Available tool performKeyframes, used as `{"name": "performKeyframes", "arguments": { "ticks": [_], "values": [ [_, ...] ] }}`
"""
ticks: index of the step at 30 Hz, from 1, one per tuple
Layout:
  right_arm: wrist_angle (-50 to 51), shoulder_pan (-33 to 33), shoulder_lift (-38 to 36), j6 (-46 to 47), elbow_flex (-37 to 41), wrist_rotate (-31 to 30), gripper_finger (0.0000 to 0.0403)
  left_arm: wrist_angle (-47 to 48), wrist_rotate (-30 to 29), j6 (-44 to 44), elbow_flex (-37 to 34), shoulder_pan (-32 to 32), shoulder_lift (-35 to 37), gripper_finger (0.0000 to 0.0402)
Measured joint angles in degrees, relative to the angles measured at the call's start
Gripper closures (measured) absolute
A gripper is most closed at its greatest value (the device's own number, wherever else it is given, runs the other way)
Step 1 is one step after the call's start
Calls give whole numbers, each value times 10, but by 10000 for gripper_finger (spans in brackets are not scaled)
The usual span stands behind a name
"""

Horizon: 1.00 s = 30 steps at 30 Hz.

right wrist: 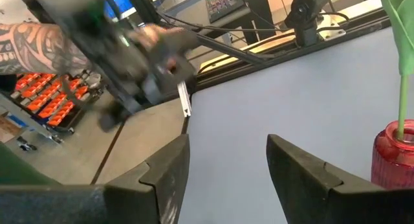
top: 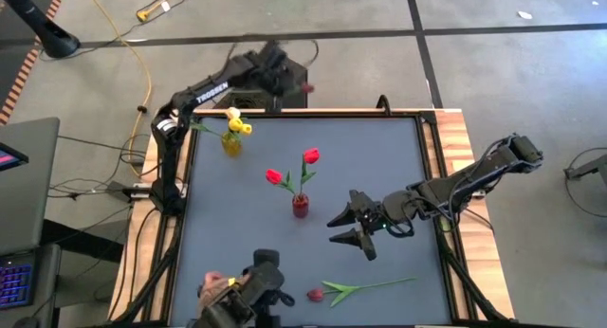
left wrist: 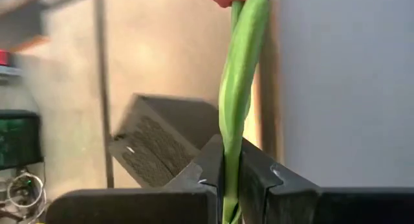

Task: Sort flowers into vase by color
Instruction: Put the top red flower into the red vase

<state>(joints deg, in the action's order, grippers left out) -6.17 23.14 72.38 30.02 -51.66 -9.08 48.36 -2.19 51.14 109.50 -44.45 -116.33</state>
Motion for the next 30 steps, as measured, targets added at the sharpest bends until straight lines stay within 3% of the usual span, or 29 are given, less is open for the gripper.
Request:
{"name": "performKeyframes", "arguments": {
  "ticks": [11,16,23,30],
  "values": [
    [1,-10,-4,0,0,1,171,6,71,-154,249,0,30,388],
    [7,-12,-21,0,0,2,171,-70,94,-210,224,3,123,388],
    [16,-12,-46,-12,0,2,171,-68,139,-322,224,10,234,388],
    [16,-15,-47,-64,0,2,171,-66,227,-445,224,50,314,388]
  ]
}}
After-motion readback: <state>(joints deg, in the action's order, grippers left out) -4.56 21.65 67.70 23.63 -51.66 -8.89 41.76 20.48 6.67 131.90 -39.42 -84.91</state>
